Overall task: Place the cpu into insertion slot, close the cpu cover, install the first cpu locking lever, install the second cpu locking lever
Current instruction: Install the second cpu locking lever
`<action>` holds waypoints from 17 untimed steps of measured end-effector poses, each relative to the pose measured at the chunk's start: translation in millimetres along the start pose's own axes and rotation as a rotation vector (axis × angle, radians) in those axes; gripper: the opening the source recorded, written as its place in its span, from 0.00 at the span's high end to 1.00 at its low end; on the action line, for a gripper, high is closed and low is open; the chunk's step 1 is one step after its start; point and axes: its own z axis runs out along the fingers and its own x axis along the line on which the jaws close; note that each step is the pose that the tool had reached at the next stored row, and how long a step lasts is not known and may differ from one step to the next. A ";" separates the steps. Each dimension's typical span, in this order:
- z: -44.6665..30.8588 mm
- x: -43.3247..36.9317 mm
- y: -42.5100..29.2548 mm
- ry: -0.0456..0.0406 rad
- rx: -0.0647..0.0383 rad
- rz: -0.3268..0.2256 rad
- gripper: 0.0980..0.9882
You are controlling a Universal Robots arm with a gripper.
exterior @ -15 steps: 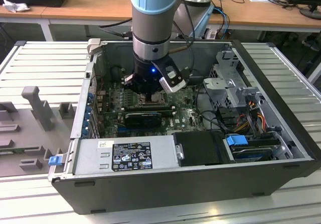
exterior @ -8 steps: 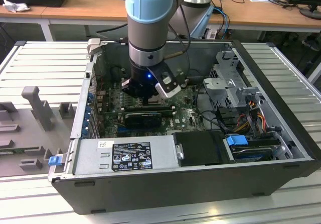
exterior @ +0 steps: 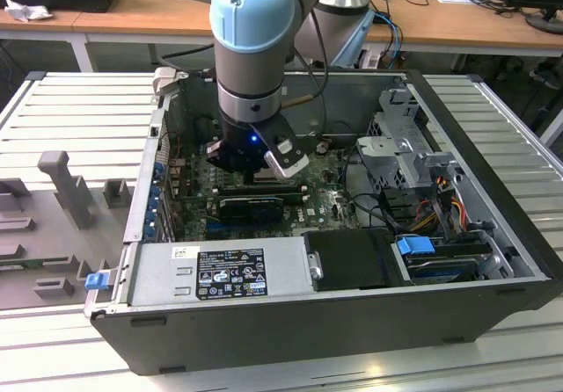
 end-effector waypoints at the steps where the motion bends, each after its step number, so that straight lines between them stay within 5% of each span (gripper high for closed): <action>1: -0.3 1.2 -2.9 -0.0015 -0.013 0.000 0.99; 3: -0.7 2.3 -7.6 -0.0033 -0.030 0.000 0.99; 5: -1.8 3.1 -12.3 -0.0068 -0.062 0.001 0.99; 9: -1.0 5.5 -20.4 -0.0112 -0.103 0.001 0.99; 17: 8.5 9.4 -23.6 -0.0149 -0.137 0.001 0.99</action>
